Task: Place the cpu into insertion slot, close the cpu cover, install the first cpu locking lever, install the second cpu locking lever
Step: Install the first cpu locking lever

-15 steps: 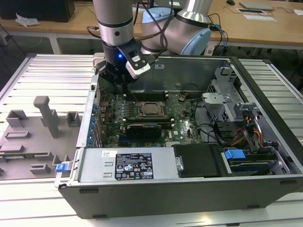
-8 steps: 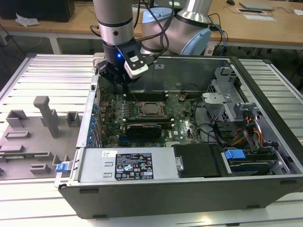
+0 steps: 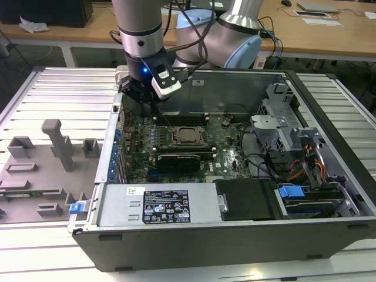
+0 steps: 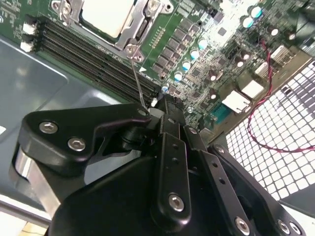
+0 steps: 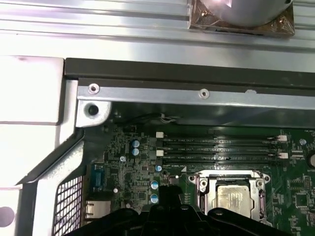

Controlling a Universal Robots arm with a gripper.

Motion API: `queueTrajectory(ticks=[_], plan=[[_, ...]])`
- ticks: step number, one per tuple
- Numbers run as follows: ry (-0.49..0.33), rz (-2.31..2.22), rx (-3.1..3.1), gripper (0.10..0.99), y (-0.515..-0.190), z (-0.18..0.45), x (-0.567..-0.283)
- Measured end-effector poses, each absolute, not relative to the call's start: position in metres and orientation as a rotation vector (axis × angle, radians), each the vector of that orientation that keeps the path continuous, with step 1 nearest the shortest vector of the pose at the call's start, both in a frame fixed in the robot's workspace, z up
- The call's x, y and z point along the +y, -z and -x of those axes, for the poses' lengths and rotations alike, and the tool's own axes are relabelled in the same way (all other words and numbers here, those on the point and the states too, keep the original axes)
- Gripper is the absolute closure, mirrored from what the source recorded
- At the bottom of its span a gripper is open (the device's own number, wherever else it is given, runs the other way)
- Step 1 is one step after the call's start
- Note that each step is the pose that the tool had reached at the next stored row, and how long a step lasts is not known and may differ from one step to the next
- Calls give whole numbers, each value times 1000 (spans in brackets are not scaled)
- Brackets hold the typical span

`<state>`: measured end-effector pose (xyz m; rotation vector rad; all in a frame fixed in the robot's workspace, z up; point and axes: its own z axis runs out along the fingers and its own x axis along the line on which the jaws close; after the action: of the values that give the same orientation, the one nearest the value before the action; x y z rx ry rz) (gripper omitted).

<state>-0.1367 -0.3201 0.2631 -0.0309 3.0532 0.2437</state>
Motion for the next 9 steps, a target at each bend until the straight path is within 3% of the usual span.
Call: queueTrajectory(ticks=[9], plan=[[-301,29,3048,980,-256,138,-320]])
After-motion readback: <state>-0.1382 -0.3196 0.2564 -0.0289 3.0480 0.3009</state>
